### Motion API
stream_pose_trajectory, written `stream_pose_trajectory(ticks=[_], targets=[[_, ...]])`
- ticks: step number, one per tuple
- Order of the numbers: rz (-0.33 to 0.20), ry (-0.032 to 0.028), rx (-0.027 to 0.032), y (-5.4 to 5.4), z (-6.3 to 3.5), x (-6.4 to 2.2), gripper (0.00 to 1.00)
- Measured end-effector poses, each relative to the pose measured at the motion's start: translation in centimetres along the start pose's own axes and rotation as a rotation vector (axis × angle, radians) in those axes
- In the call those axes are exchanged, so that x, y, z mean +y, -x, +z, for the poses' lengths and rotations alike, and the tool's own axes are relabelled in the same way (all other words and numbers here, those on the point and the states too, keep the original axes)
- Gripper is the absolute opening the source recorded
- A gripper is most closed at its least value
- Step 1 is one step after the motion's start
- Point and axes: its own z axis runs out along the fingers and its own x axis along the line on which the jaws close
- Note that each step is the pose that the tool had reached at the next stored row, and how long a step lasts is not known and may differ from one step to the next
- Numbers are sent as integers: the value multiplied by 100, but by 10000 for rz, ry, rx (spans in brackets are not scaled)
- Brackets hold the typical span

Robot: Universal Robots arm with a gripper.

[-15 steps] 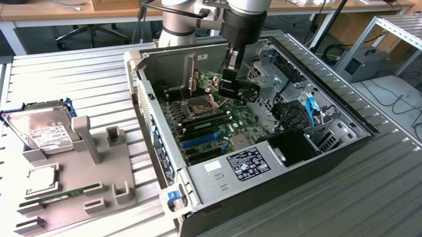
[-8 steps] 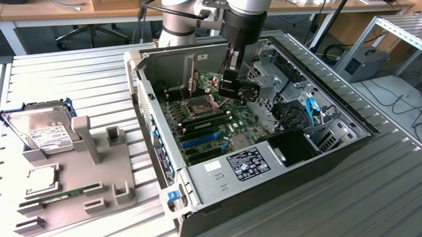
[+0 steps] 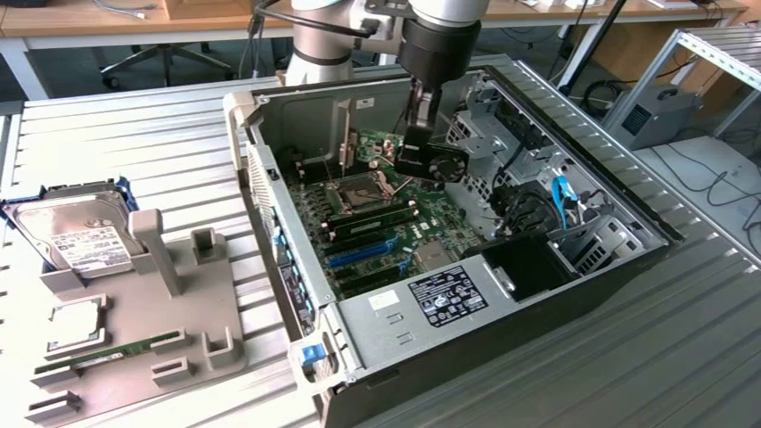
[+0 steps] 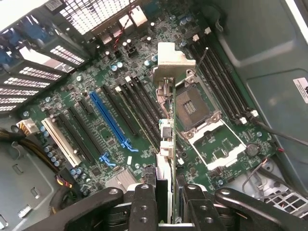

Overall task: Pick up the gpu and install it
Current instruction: 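Insert the gpu into the slot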

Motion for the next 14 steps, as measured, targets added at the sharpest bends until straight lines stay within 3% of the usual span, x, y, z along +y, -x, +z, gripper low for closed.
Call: stream_pose_trajectory(ticks=[14], targets=[[-919,13,-12,0,6,0,26]])
